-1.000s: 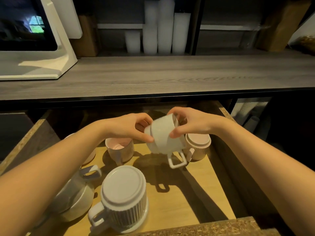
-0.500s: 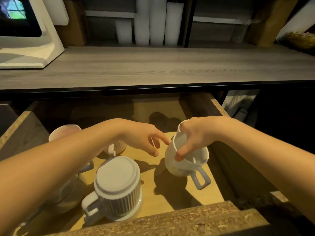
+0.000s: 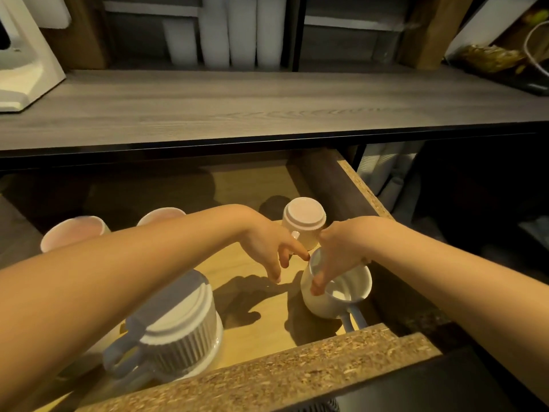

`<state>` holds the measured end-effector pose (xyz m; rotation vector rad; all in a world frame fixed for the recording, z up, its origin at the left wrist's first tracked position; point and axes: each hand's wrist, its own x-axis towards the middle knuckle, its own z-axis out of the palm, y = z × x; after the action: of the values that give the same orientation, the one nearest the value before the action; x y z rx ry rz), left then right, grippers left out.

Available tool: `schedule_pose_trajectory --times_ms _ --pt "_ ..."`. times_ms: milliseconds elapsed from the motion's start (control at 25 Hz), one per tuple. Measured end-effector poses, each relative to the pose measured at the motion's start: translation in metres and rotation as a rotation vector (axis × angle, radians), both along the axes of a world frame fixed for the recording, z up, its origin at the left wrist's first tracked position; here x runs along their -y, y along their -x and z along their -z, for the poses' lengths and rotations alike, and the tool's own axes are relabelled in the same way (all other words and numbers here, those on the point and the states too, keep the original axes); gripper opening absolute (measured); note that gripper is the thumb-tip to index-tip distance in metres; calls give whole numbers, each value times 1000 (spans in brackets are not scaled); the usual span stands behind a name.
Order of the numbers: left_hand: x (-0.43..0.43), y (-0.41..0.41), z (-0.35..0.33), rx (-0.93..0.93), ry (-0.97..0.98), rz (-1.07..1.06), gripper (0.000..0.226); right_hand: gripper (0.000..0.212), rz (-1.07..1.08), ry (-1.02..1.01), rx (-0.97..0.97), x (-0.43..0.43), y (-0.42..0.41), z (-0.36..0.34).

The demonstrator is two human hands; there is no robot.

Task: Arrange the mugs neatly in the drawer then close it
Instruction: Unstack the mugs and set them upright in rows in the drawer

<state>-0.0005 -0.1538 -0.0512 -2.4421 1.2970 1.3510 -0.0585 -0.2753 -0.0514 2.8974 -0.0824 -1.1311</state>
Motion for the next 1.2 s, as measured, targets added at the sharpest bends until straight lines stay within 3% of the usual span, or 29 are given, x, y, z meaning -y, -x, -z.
schedule_pose_trajectory --times_ms 400,480,720,840,1040,1200 --pt "-5 0 9 -27 0 -22 64 68 4 -13 2 -2 -2 7" --pt "-8 -5 8 -7 30 -44 56 58 -6 -14 35 -1 -8 0" --pt "-24 -22 6 78 67 -178 43 37 -66 3 492 5 -44 -11" --pt "-34 -29 15 107 65 -221 42 40 -19 27 617 5 -65 9" --pt "-43 -39 29 108 104 -272 43 57 44 75 584 3 -80 29" --pt "-42 -44 33 116 113 -290 43 57 25 121 524 4 -83 37"
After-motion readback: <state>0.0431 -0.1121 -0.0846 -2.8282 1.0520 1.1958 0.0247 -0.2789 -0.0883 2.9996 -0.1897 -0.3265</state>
